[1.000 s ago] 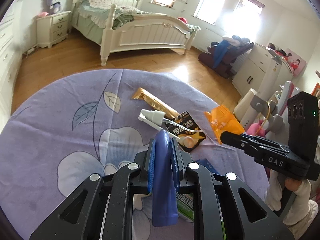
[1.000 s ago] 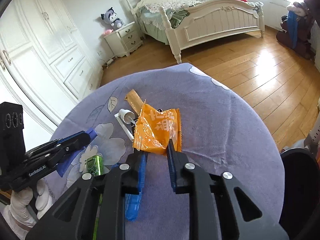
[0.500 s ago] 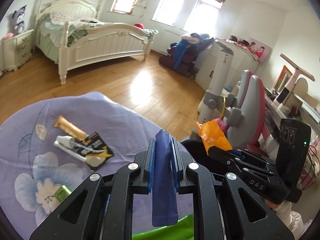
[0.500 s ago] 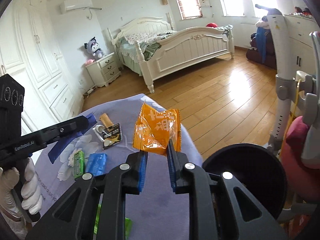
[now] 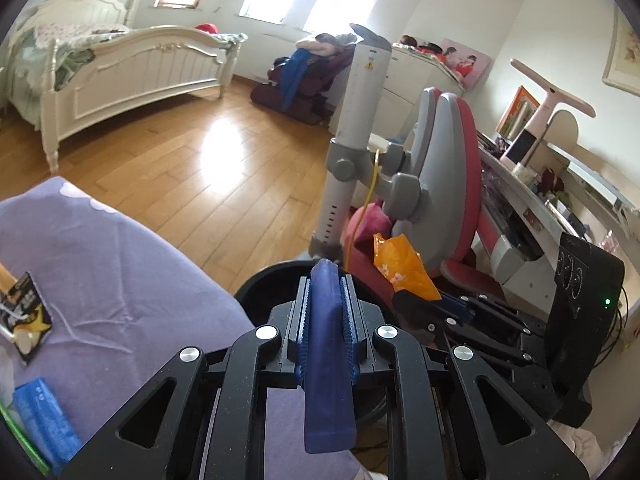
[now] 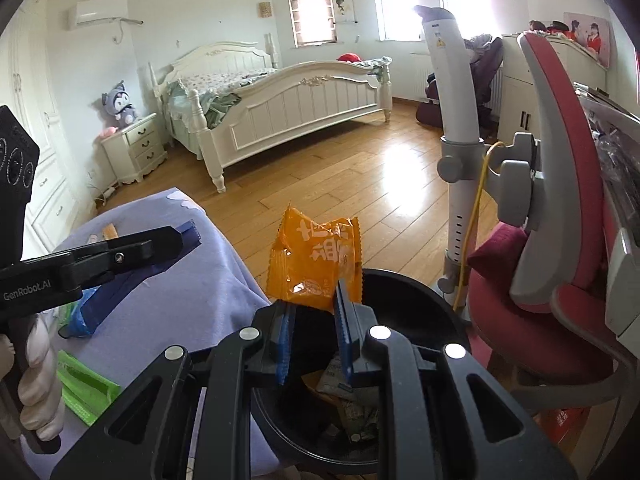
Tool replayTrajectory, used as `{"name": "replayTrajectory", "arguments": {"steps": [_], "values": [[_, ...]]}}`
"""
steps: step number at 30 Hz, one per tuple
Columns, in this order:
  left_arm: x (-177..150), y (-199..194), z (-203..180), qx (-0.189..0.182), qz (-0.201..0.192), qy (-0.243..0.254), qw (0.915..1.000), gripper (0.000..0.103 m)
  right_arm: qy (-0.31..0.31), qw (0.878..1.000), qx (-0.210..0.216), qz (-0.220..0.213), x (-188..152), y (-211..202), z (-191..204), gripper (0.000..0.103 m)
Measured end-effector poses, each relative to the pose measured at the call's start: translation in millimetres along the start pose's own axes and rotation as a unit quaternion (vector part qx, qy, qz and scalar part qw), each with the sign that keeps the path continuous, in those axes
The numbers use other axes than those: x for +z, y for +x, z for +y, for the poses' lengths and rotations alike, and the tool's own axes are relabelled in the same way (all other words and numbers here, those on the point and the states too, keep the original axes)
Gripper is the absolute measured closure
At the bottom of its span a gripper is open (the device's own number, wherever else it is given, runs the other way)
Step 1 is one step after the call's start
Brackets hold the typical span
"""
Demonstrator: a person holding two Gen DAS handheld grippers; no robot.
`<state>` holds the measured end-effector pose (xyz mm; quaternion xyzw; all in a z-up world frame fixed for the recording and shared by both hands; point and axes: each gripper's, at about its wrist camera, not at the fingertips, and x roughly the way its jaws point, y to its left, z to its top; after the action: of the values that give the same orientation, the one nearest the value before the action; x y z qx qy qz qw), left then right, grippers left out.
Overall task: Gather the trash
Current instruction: 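Carry the orange wrapper and blue strip to the bin and release both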
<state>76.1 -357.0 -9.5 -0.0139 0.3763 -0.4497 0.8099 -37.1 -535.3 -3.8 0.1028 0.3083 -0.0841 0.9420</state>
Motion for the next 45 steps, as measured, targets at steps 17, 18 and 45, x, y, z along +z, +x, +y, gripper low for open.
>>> {"name": "replayTrajectory", "arguments": {"steps": [17,18,45], "values": [[-14.3,77.2,-28.0,0.012,0.051,0.026,0.9983,0.087,0.010,0.999,-0.039,0.025,-27.8,15.4,-34.5,0.083],[-14.9,78.1,-28.3,0.012,0.052,0.027,0.9982,0.087,0.012,0.999,-0.040,0.025,-28.1,16.0,-36.0,0.083],[-14.3,75.6,-42.5,0.055,0.040,0.052,0.9964,0.032,0.038,0.998,-0.037,0.037,-37.1,18.6,-51.6,0.030]]}}
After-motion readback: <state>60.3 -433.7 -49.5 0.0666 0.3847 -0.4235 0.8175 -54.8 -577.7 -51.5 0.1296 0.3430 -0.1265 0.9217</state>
